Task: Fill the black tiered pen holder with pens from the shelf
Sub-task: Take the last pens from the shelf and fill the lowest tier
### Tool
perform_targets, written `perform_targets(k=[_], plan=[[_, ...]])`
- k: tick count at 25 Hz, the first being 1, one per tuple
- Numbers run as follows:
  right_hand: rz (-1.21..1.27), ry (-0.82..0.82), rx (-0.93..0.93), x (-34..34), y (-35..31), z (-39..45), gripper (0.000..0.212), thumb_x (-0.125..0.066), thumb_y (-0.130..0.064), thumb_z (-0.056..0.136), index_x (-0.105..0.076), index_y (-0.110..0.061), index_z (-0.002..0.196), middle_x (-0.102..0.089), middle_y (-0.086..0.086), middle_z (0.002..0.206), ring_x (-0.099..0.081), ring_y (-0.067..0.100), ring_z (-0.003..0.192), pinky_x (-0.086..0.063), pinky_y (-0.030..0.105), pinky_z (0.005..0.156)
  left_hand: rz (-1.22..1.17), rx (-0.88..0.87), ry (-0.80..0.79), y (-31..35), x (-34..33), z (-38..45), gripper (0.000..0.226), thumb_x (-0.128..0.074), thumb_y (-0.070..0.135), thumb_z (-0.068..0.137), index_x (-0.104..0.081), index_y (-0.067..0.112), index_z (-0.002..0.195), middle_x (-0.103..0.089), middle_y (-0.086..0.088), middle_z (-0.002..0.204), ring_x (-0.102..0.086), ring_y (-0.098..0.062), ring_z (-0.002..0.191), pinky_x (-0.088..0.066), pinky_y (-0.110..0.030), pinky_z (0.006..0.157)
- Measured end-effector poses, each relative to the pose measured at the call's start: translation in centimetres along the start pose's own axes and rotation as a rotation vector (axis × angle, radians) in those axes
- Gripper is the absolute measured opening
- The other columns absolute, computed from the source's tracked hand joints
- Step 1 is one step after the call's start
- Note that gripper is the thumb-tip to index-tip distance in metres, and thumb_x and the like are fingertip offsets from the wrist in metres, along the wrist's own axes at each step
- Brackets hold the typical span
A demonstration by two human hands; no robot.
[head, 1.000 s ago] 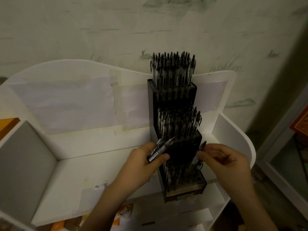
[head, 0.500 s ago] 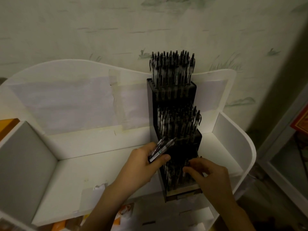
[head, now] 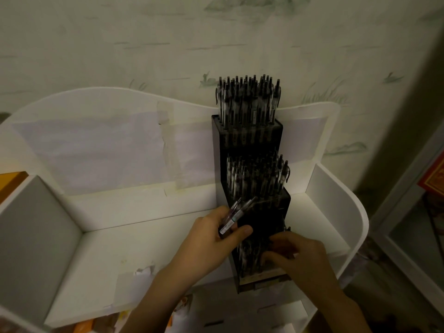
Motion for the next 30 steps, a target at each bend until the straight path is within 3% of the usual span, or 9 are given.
perform_targets(k=[5,9,12,15,17,19,23,26,30], plan=[[0.135,0.175,0.079,2.8,-4.5,0.6,0.025,-0.076,-0.042,0.069,-0.074,-0.031,0.091,-0.072,-0.02,0.077,-0.068,-0.001,0.071,-0.049,0.006,0.068,-0.039,-0.029,-0.075,0.6,-0.9,-0.1,0.014,-0.059,0.049,0.089,-0.05,0.042,0.082,-0.059,0.013,0.069,-0.052,0.001,0.054,-0.036,-0.012,0.05],[0.355,0.017,0.101,1.9,-6.8,1.4,0.026,-0.069,-0.014,0.086,-0.072,-0.027,0.108,-0.074,-0.015,0.095,-0.069,0.002,0.089,-0.051,0.009,0.075,-0.065,-0.049,-0.148,1.3,-1.9,-0.1,0.025,-0.056,0.051,0.089,-0.056,0.029,0.099,-0.062,0.003,0.079,-0.06,-0.012,0.065,-0.045,-0.028,0.056],[0.456,-0.022,0.05,1.5,-6.8,1.4,0.025,-0.066,-0.007,0.087,-0.074,-0.026,0.102,-0.076,-0.009,0.094,-0.071,0.007,0.091,-0.054,0.014,0.076,-0.069,-0.053,-0.153,1.8,-2.2,-0.1,0.027,-0.056,0.049,0.089,-0.055,0.024,0.099,-0.062,0.0,0.079,-0.06,-0.015,0.066,-0.046,-0.031,0.056],[0.54,0.044,0.005,2.4,-6.8,1.2,0.014,-0.07,-0.014,0.081,-0.076,-0.021,0.092,-0.077,-0.002,0.086,-0.073,0.014,0.083,-0.055,0.017,0.072,-0.061,-0.058,-0.153,1.8,-2.2,0.0,0.023,-0.059,0.046,0.091,-0.055,0.025,0.099,-0.063,0.005,0.08,-0.06,-0.008,0.066,-0.045,-0.025,0.055],[0.626,0.141,-0.031,3.9,-6.8,1.1,0.017,-0.07,-0.022,0.075,-0.075,-0.015,0.091,-0.077,0.005,0.082,-0.074,0.019,0.078,-0.057,0.021,0.07,-0.044,-0.055,-0.157,1.8,-2.0,0.0,0.023,-0.06,0.05,0.089,-0.055,0.029,0.096,-0.061,0.006,0.077,-0.057,-0.005,0.062,-0.042,-0.017,0.054],[0.686,0.3,-0.061,6.1,-6.4,1.1,0.024,-0.071,-0.024,0.072,-0.075,-0.01,0.092,-0.076,0.008,0.081,-0.074,0.021,0.076,-0.058,0.022,0.07,-0.055,-0.045,-0.147,1.7,-1.7,0.1,0.024,-0.056,0.053,0.089,-0.054,0.03,0.091,-0.059,0.003,0.073,-0.054,-0.009,0.06,-0.041,-0.018,0.055],[0.533,0.465,0.018,9.2,-5.8,0.8,0.024,-0.074,-0.016,0.075,-0.074,-0.01,0.098,-0.076,0.0,0.08,-0.072,0.01,0.073,-0.055,0.013,0.072,-0.155,-0.01,-0.11,1.8,-1.3,0.6,0.016,-0.043,0.031,0.098,-0.056,0.032,0.089,-0.048,0.012,0.062,-0.043,-0.005,0.054,-0.036,-0.02,0.051],[0.226,0.379,0.075,8.0,-5.3,0.6,0.02,-0.074,-0.011,0.08,-0.074,-0.025,0.096,-0.075,-0.008,0.081,-0.068,-0.001,0.081,-0.048,0.005,0.08,-0.144,-0.033,-0.076,2.2,-1.1,0.8,0.021,-0.041,0.021,0.102,-0.058,0.032,0.095,-0.047,0.01,0.061,-0.041,-0.005,0.051,-0.033,-0.018,0.049],[0.033,0.279,0.161,5.6,-4.3,0.1,0.036,-0.075,-0.004,0.08,-0.068,-0.038,0.09,-0.067,-0.03,0.085,-0.063,-0.013,0.083,-0.041,-0.002,0.077,-0.098,-0.087,-0.06,3.0,-1.1,0.6,0.016,-0.045,0.023,0.102,-0.058,0.031,0.097,-0.05,0.012,0.06,-0.04,0.001,0.048,-0.032,-0.011,0.049]])
Point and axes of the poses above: each hand's wrist, its own z-axis towards the middle knuckle, its own x-axis out of the back of the hand, y = z × x, the point moved 6 cm from there along z, towards the middle knuckle
